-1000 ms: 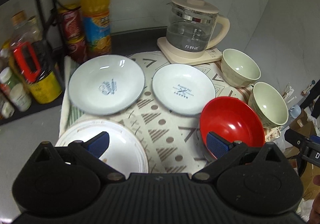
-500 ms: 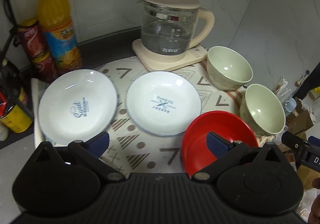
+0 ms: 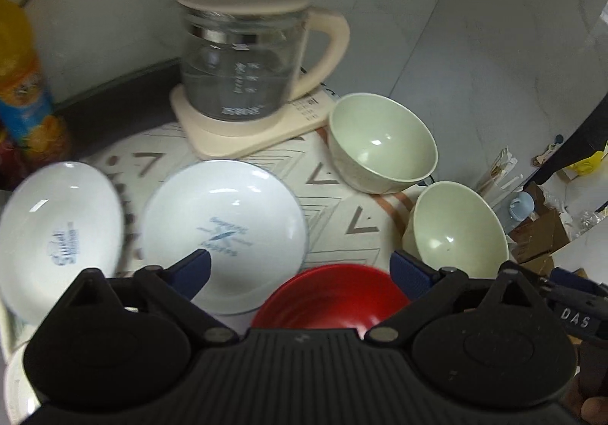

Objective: Organize plates and bowls

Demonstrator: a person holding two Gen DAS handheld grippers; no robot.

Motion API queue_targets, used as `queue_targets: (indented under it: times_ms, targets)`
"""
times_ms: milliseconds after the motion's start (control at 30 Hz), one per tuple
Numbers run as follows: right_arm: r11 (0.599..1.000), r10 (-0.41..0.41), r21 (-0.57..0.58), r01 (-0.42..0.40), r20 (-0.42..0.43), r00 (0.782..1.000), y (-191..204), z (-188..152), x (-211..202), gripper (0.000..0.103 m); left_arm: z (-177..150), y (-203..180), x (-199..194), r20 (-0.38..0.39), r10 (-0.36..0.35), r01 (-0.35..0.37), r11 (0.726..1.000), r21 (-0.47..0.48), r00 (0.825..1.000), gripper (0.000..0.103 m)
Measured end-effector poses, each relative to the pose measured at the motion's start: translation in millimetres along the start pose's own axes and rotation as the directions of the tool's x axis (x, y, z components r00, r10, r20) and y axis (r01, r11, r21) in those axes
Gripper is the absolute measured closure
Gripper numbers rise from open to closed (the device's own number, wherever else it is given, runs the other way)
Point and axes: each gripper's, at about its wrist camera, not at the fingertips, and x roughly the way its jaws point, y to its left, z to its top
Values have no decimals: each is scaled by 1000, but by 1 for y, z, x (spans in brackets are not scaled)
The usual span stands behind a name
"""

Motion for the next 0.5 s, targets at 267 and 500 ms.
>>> queue_targets:
  times_ms: [267, 500]
  targets:
    - [999, 26, 43, -22, -78, 997, -27, 11, 38, 23, 20, -36, 39, -21, -53, 54, 998, 15, 998, 8]
    - [997, 1, 75, 8, -114, 993, -52, 21, 63, 27, 32, -66, 72, -56, -82, 85, 995, 50, 995, 18]
